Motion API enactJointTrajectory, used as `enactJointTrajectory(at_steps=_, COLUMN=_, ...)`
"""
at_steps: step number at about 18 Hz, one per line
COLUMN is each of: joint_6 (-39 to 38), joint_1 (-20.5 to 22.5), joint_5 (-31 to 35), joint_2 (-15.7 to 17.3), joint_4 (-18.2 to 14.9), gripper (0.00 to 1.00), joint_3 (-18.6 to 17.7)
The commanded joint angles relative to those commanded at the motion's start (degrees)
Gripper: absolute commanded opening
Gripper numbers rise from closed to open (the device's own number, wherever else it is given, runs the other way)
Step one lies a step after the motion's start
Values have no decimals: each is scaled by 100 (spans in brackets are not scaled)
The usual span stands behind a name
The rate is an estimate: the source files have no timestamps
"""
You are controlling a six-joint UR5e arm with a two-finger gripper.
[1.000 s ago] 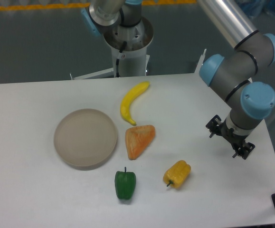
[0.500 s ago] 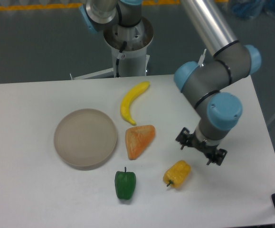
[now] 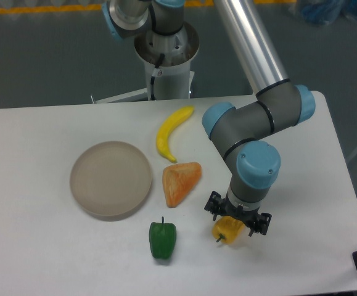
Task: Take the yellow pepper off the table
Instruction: 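Close the gripper fingers around the yellow pepper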
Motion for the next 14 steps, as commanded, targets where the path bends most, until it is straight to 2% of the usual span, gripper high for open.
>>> enactJointTrajectory(at_steps=5, joint_6=18, joint_1=-62, joint_5=9, joint_2=-61, joint_4=17, gripper=100, joint_3=-132)
enactJointTrajectory(at_steps=6, joint_6=26, joint_1=-62, joint_5=17, joint_2=-122, joint_4=105, gripper=100, joint_3=-115)
enactJointTrajectory(at_steps=8, joint_6=27, joint_1=-70, joint_5=44, joint_2=-176, joint_4=508, gripper=100, joint_3=-150)
enactJointTrajectory(at_steps=9, joint_6=27, joint_1=-79, joint_5=53, joint_2=-193, joint_4=579, gripper=100, joint_3=-167)
enactJointTrajectory(at_steps=11, joint_6=157, joint_1=-70, joint_5=70, joint_2=-141, joint_4=571, gripper=100, joint_3=-324)
enactJointTrajectory(at_steps=14, joint_6=281, joint_1=-70, joint_5=62, joint_2=-149, joint_4=554, gripper=100, joint_3=-352)
